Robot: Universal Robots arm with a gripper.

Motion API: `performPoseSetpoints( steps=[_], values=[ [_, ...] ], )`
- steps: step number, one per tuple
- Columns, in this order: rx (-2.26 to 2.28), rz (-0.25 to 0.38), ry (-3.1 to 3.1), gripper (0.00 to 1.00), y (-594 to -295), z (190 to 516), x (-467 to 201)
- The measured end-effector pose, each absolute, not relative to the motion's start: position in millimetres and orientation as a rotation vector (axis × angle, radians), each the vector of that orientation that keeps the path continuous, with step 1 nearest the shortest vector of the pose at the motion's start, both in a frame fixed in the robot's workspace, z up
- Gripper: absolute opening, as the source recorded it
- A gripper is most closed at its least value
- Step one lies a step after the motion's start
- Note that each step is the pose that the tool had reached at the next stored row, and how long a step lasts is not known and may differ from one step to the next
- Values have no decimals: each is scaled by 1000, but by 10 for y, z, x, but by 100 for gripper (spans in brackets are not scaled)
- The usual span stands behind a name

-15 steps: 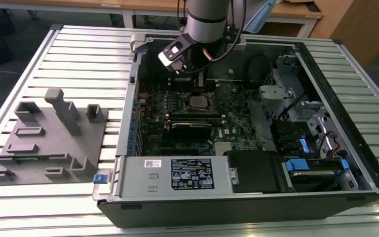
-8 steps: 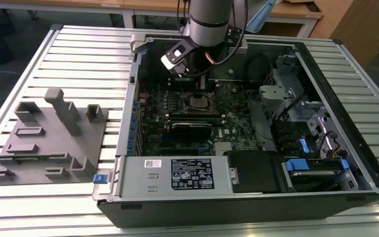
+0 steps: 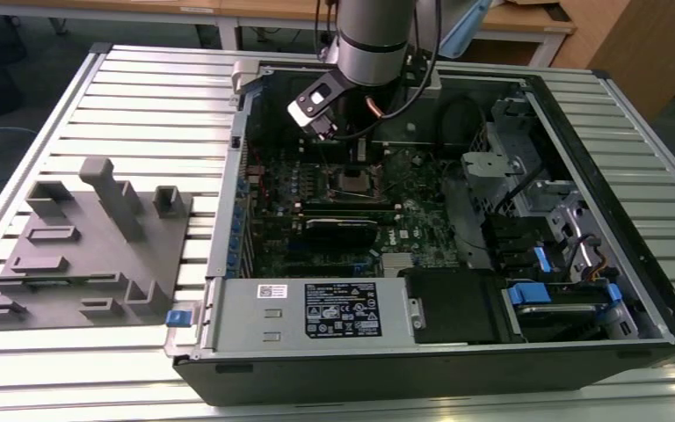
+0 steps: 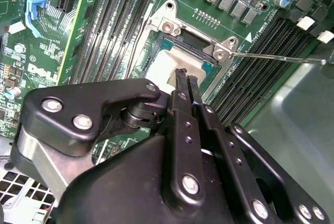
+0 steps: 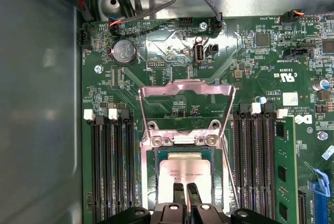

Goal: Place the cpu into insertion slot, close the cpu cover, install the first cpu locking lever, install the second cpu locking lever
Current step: 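Place the cpu into insertion slot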

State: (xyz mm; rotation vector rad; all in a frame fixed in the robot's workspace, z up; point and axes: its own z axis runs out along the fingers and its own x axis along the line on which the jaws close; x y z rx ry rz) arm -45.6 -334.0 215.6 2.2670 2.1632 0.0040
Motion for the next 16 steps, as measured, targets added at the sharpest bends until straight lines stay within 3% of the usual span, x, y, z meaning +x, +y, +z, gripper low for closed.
performPoseSetpoints(
  steps=[16],
  values=[
    [2246,4,2185,16,-3337,2051,-403]
  ],
)
